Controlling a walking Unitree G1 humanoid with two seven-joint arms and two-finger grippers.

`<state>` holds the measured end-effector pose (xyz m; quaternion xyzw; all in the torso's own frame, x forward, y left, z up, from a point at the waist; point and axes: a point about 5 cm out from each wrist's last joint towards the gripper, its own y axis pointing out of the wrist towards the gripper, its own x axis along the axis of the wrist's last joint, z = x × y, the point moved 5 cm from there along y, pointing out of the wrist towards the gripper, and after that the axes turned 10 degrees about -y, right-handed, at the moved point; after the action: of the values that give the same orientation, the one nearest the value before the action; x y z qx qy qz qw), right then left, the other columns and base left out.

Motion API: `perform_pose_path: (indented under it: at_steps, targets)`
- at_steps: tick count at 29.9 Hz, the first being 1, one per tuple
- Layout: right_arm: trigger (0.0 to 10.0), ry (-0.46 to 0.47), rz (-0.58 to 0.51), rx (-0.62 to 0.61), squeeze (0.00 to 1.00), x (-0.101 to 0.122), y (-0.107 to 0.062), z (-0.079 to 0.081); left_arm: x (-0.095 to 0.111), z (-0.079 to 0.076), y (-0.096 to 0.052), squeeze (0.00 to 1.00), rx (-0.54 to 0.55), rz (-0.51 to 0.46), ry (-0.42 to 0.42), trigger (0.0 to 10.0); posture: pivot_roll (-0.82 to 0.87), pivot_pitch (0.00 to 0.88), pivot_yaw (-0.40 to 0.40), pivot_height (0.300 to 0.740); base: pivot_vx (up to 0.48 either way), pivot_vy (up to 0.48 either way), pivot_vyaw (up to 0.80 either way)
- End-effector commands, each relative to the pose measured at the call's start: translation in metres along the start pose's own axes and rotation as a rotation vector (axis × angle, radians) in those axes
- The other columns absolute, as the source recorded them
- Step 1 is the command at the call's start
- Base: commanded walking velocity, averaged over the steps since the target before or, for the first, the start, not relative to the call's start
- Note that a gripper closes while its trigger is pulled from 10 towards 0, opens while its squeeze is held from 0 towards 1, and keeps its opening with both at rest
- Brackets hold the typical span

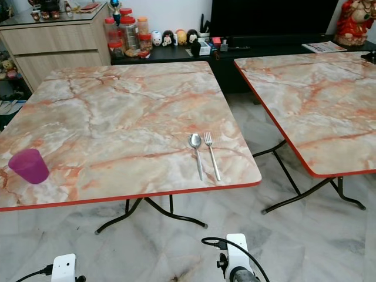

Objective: Setting the table

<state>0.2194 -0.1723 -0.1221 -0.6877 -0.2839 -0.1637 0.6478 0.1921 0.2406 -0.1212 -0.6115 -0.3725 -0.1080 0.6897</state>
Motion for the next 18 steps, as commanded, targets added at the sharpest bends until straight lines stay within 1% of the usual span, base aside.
perform_pose_path:
  at_steps: [1,5,7,18]
  targets:
    - [10.0,-0.007,-0.005,-0.003,0.0,0.0016,0.0002,-0.0006,-0.003,0.0027,-0.0006,0.0,0.008,0.012,-0.013,10.0,0.0,0.0,0.033,0.732,0.0,0.416,0.0]
    - [10.0,-0.005,-0.009,0.002,0.0,0.0034,0.0006,0.0021,0.0001,0.0015,0.0003,0.0,0.001,0.007,0.002,10.0,0.0,0.0,0.039,0.732,0.0,0.48,0.0]
    - [10.0,-0.006,-0.01,0.006,0.0,0.0038,0.0007,0.0038,0.0035,0.0026,0.0008,0.0,0.003,-0.002,0.016,10.0,0.0,0.0,0.039,0.732,0.0,0.0,0.0]
    - [10.0,0.004,-0.01,0.01,0.0,0.0031,0.0007,0.0074,0.0058,0.0013,0.0012,0.0,-0.004,-0.009,0.019,10.0,0.01,0.0,0.045,0.732,0.0,0.0,0.0]
